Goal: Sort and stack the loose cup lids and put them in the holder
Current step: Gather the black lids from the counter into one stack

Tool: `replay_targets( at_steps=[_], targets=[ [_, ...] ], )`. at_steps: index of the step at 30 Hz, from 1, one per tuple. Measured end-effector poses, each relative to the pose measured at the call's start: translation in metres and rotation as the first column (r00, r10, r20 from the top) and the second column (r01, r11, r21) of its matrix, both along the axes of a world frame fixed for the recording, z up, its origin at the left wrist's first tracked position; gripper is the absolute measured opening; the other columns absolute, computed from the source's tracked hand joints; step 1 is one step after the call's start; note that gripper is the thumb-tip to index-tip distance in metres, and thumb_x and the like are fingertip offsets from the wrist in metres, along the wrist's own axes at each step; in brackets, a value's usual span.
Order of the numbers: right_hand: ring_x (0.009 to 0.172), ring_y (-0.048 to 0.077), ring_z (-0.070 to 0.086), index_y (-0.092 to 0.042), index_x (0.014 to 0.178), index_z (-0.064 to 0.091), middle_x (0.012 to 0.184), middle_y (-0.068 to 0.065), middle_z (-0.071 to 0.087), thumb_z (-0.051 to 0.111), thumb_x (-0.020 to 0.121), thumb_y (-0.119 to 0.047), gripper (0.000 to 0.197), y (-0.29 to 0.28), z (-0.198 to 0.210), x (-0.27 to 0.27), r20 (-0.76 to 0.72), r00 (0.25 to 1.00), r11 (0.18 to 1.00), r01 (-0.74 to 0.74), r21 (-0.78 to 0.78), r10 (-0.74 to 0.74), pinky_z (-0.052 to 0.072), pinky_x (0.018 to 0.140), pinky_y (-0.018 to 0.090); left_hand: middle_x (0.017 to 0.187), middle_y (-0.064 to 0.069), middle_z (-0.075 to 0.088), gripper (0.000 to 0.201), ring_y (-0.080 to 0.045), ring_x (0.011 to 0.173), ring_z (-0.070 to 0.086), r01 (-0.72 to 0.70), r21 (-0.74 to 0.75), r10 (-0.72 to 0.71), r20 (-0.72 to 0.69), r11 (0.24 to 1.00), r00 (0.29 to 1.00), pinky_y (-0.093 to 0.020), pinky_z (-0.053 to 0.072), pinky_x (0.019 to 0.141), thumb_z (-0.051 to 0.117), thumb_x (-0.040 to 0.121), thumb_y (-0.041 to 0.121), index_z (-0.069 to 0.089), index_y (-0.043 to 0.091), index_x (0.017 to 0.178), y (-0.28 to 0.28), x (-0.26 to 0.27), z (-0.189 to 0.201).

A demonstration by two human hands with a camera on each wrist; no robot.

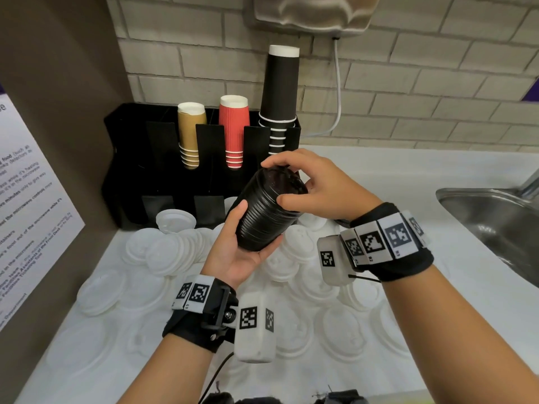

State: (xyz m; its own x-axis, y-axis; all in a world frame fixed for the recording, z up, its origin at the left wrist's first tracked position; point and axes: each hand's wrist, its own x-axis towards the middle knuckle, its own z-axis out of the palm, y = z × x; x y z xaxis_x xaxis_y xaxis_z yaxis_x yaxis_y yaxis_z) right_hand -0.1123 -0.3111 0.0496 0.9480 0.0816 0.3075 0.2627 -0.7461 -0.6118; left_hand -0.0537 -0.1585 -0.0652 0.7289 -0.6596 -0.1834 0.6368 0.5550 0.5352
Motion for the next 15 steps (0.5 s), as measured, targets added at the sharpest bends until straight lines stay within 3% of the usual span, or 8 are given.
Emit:
replay_targets(
  at_steps=[4,6,8,10,11,13,15],
  targets=[
    [0.106,0.004,0.048,-0.023,0.125,0.057,0.121,0.001,0.052,0.072,0.077,-0.012,0.052,0.002,-0.001,-0.001,0.009,1.000,1.000,0.003,-0.001,-0.003,0.044,0.086,0.014,0.120,-0.016,0.068,0.064,-0.031,0.106,0.068,0.007,0.001,-0.007,-0.004,1.000,1.000,-0.041,0.059,0.081,0.074,0.069,0.040,0.060,0.013,0.126,0.000,-0.001,0.001],
    [0.105,-0.001,0.047,-0.026,0.126,0.055,0.121,-0.001,0.051,0.073,0.078,-0.015,0.052,0.001,-0.001,-0.001,0.006,1.000,1.000,-0.002,-0.008,0.002,0.042,0.083,0.009,0.121,-0.016,0.067,0.067,-0.031,0.107,0.067,0.010,-0.001,-0.010,-0.004,1.000,1.000,-0.042,0.059,0.082,0.074,0.069,0.040,0.058,0.013,0.128,0.000,-0.001,0.000],
    [0.104,-0.013,0.046,-0.032,0.127,0.053,0.120,-0.008,0.051,0.073,0.081,-0.024,0.050,-0.006,0.001,0.000,0.012,1.000,1.000,0.015,0.019,-0.015,0.039,0.078,0.001,0.123,-0.017,0.066,0.067,-0.032,0.109,0.067,0.011,-0.017,-0.012,-0.010,1.000,1.000,-0.043,0.058,0.085,0.072,0.071,0.040,0.057,0.013,0.130,0.001,-0.001,0.000],
    [0.102,-0.019,0.047,-0.037,0.124,0.053,0.115,-0.021,0.052,0.068,0.085,-0.034,0.042,-0.022,0.003,0.002,0.035,0.994,0.988,0.097,0.121,-0.102,0.041,0.075,0.002,0.122,-0.017,0.067,0.062,-0.032,0.108,0.067,0.015,-0.048,-0.016,-0.017,0.999,1.000,-0.044,0.058,0.085,0.070,0.073,0.040,0.058,0.012,0.127,0.003,0.002,0.001],
    [0.101,-0.014,0.051,-0.037,0.123,0.054,0.113,-0.024,0.053,0.065,0.087,-0.037,0.037,-0.035,0.002,0.005,0.024,0.982,0.968,0.179,0.175,-0.186,0.044,0.072,0.007,0.122,-0.018,0.067,0.060,-0.033,0.107,0.067,0.009,-0.062,-0.010,-0.020,0.998,1.000,-0.045,0.058,0.084,0.069,0.073,0.041,0.060,0.012,0.125,0.004,0.005,0.001],
    [0.098,0.003,0.055,-0.031,0.121,0.056,0.115,-0.012,0.057,0.059,0.091,-0.036,0.031,-0.068,-0.005,0.013,-0.078,0.922,0.899,0.388,0.204,-0.380,0.044,0.070,0.018,0.121,-0.017,0.067,0.055,-0.033,0.107,0.067,-0.016,-0.074,0.015,-0.014,0.997,1.000,-0.047,0.057,0.086,0.069,0.073,0.041,0.066,0.012,0.119,0.008,0.010,0.002],
    [0.098,0.013,0.055,-0.022,0.122,0.057,0.122,0.002,0.058,0.057,0.092,-0.031,0.031,-0.102,-0.018,0.023,-0.221,0.828,0.839,0.540,0.065,-0.516,0.042,0.074,0.023,0.118,-0.015,0.069,0.042,-0.031,0.106,0.068,-0.031,-0.090,0.032,0.009,0.995,0.999,-0.048,0.054,0.090,0.068,0.073,0.042,0.077,0.013,0.102,0.013,0.015,0.004]
  ],
)
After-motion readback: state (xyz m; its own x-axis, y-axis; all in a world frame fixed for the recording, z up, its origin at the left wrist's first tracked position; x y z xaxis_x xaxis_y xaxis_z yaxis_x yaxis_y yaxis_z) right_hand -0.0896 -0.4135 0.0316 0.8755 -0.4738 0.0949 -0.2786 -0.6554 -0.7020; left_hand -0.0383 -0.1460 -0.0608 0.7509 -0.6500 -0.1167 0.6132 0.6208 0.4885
